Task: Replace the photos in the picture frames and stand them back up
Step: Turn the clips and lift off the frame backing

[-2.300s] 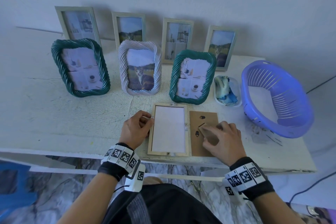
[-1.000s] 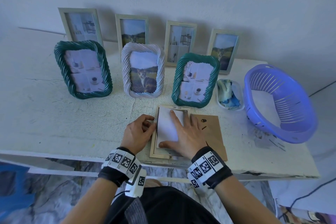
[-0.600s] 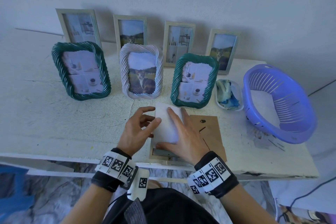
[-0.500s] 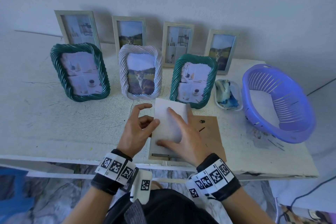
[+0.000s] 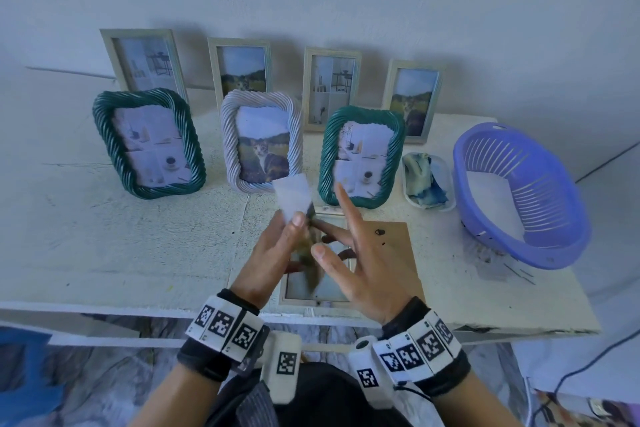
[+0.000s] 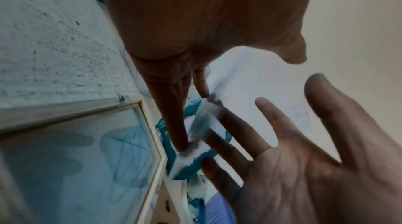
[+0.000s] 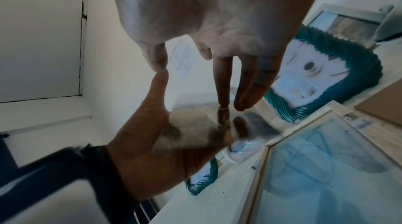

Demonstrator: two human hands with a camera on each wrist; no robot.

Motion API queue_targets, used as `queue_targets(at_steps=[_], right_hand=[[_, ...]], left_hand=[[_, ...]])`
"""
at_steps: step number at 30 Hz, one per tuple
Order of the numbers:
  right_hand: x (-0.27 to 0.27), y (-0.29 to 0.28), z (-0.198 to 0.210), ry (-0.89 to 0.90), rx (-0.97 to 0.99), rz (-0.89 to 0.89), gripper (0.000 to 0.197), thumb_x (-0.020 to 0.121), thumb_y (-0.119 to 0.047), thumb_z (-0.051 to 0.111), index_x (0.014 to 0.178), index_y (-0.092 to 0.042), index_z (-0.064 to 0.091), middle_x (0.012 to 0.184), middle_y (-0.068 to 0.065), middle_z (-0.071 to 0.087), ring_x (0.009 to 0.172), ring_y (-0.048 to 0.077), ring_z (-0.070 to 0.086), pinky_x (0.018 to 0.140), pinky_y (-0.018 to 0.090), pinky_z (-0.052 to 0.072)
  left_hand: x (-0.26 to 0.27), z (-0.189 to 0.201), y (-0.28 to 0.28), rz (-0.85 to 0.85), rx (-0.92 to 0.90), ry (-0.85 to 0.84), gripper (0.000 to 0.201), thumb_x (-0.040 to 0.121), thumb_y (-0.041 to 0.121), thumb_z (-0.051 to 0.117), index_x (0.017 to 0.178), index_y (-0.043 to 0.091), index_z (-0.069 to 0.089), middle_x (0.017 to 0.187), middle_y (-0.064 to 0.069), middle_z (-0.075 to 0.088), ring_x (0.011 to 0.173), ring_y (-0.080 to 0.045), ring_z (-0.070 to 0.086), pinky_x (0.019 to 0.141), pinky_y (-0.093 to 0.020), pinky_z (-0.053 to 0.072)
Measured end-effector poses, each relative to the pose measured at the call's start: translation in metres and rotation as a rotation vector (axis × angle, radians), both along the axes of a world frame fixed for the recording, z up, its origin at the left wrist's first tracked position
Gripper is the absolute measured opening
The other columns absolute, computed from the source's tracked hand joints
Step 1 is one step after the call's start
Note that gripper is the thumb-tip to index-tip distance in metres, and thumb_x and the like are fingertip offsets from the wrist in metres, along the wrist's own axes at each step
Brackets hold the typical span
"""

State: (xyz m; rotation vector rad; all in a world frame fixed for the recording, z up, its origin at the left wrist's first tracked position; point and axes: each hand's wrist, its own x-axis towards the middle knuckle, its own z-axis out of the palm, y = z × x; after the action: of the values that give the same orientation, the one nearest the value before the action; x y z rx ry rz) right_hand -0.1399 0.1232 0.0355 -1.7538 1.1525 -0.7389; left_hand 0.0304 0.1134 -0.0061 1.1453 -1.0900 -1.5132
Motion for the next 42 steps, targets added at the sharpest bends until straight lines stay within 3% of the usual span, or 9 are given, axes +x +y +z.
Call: queue_targets(at_steps=[4,7,11,13,17,23,31,36,42], right_hand=[[-0.001,0.003,-0.012,0.039,-0.076,-0.041,0.061,0.097,-0.044,0.049,0.151,-0.032,0.024,0.144,-0.015,0.047,0.123,-0.003,0.050,0.098,0.012,0.040],[-0.010,-0.002,-0.032,0.182,-0.220,-0.170,0.050,0.095,-0.039,0.053,0.142,-0.024,0.043,0.136,-0.014,0.053,0.117,-0.002,0.052,0.094,0.013,0.043],[-0.035,-0.011,-0.051,0.103,0.125,-0.256,0.029,0.089,-0.046,0.057,0.115,-0.034,0.059,0.094,-0.009,0.069,0.083,0.008,0.066,0.070,0.040,0.058],[-0.048,-0.009,-0.050,-0.079,0.280,-0.305,0.008,0.094,-0.020,0.059,0.100,-0.020,0.065,0.076,-0.003,0.068,0.066,0.010,0.065,0.054,0.033,0.055],[-0.090,0.001,-0.048,-0.183,0.349,-0.449,0.009,0.096,-0.005,0.055,0.101,-0.005,0.063,0.065,0.007,0.064,0.049,0.018,0.055,0.044,0.026,0.043],[-0.164,0.027,-0.061,-0.155,0.351,-0.680,0.012,0.096,-0.002,0.054,0.100,-0.003,0.066,0.059,0.017,0.054,0.044,0.020,0.046,0.050,0.032,0.041],[-0.216,0.053,-0.082,-0.047,0.362,-0.887,0.013,0.094,0.002,0.054,0.097,0.008,0.065,0.054,0.018,0.057,0.039,0.017,0.043,0.044,0.028,0.037],[-0.220,0.062,-0.078,0.108,0.332,-0.875,0.013,0.093,-0.003,0.057,0.104,-0.008,0.062,0.051,0.016,0.058,0.039,0.013,0.050,0.046,0.025,0.041],[-0.230,0.056,-0.082,0.267,0.289,-0.911,0.017,0.091,-0.004,0.057,0.105,-0.012,0.053,0.056,0.019,0.061,0.042,0.014,0.052,0.052,0.029,0.042]], left_hand=[[-0.008,0.002,-0.002,0.147,0.065,0.118,0.036,0.099,0.036,0.049,0.122,0.011,0.061,0.117,-0.011,0.070,0.114,-0.030,0.064,0.102,-0.052,0.046],[-0.012,-0.002,-0.006,0.204,0.084,0.137,0.031,0.103,0.024,0.042,0.120,0.007,0.061,0.113,-0.016,0.070,0.110,-0.035,0.064,0.096,-0.050,0.050],[-0.022,-0.006,-0.012,0.161,0.033,0.084,0.028,0.103,0.021,0.041,0.115,0.007,0.062,0.105,-0.011,0.073,0.101,-0.027,0.068,0.086,-0.038,0.057],[-0.028,-0.007,-0.016,0.119,-0.024,0.002,0.025,0.102,0.020,0.044,0.114,0.008,0.061,0.100,-0.008,0.073,0.096,-0.021,0.069,0.080,-0.035,0.058],[-0.039,-0.009,-0.032,0.029,-0.040,-0.219,0.020,0.098,0.023,0.053,0.118,0.019,0.056,0.097,-0.007,0.070,0.087,-0.018,0.069,0.063,-0.038,0.060],[-0.079,0.000,-0.060,-0.115,-0.302,-0.520,0.016,0.093,0.025,0.062,0.109,0.025,0.062,0.106,0.012,0.067,0.093,0.001,0.063,0.074,-0.023,0.055],[-0.177,0.008,-0.091,-0.466,-0.642,-0.857,0.038,0.090,0.032,0.062,0.127,0.026,0.056,0.132,-0.002,0.046,0.121,-0.022,0.045,0.093,-0.041,0.048],[-0.217,0.004,-0.110,-0.550,-0.753,-1.137,0.046,0.090,0.038,0.062,0.133,0.028,0.050,0.152,-0.009,0.025,0.138,-0.031,0.025,0.102,-0.047,0.041],[-0.224,0.006,-0.124,-0.522,-0.794,-1.123,0.032,0.094,0.039,0.057,0.121,0.024,0.060,0.146,-0.010,0.034,0.132,-0.032,0.033,0.100,-0.045,0.040]])
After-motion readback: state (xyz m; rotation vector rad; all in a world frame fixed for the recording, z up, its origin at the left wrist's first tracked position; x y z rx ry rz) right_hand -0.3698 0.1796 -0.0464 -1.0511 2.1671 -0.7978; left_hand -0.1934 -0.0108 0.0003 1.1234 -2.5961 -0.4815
